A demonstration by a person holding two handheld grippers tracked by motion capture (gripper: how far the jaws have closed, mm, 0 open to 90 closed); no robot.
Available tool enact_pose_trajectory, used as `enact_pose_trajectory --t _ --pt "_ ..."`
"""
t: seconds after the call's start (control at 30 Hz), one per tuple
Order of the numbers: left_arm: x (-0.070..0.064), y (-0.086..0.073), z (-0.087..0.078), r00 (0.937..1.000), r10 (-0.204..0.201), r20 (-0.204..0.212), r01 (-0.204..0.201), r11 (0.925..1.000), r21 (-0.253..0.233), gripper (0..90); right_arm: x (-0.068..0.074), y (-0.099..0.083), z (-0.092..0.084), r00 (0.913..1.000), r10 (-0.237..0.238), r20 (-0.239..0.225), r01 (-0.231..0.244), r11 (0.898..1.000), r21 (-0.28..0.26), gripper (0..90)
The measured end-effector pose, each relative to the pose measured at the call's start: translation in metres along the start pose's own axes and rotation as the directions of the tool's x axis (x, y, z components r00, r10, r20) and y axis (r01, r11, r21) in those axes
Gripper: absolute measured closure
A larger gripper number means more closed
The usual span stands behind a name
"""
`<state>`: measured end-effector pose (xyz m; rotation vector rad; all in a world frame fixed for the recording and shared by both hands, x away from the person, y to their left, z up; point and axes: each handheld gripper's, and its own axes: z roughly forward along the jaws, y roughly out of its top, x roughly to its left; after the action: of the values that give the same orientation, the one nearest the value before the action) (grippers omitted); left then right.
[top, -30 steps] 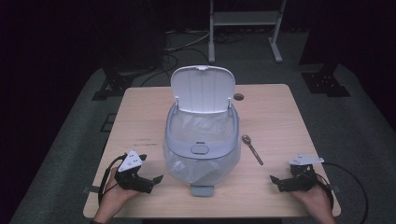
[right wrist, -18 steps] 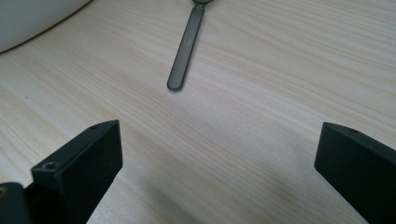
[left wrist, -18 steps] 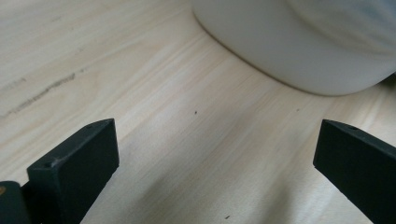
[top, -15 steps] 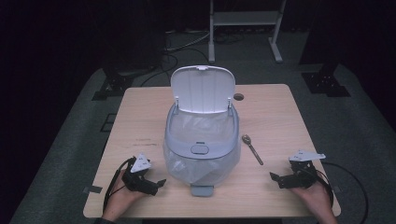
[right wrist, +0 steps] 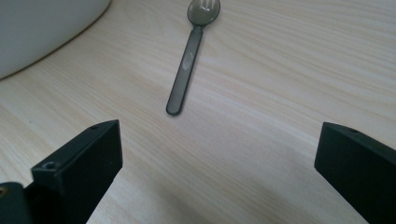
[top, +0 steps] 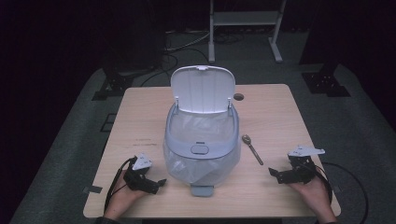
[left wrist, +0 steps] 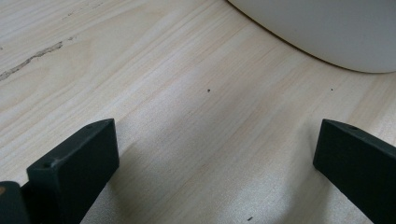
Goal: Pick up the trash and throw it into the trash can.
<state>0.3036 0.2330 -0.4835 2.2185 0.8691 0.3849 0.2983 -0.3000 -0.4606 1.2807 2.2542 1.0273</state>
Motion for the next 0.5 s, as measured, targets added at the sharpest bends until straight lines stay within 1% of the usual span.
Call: enact_pose_trajectory --t 0.23,0.33,0.43,0.5 --pt "0.0 0.0 0.0 1.0 -0.002 0.001 0.002 1.0 0.0 0.0 0.001 0.008 0.002 0.9999 -0.012 -0.001 0.012 1.0 -0.017 0.2" --pt "0.0 0.0 0.0 1.0 -0.002 0.001 0.002 1.0 0.0 0.0 0.002 0.013 0.004 0.9999 -0.013 0.001 0.013 1.0 -0.013 0.2" --pt "0.0 0.0 0.0 1.0 -0.002 0.001 0.002 1.0 0.0 0.0 0.002 0.017 0.006 1.0 0.0 -0.006 -0.001 1.0 -0.022 0.4" --pt "0.0 0.0 0.0 1.0 -0.002 0.001 0.002 1.0 0.0 0.0 0.003 0.02 0.008 1.0 -0.004 -0.005 0.004 1.0 -0.018 0.4"
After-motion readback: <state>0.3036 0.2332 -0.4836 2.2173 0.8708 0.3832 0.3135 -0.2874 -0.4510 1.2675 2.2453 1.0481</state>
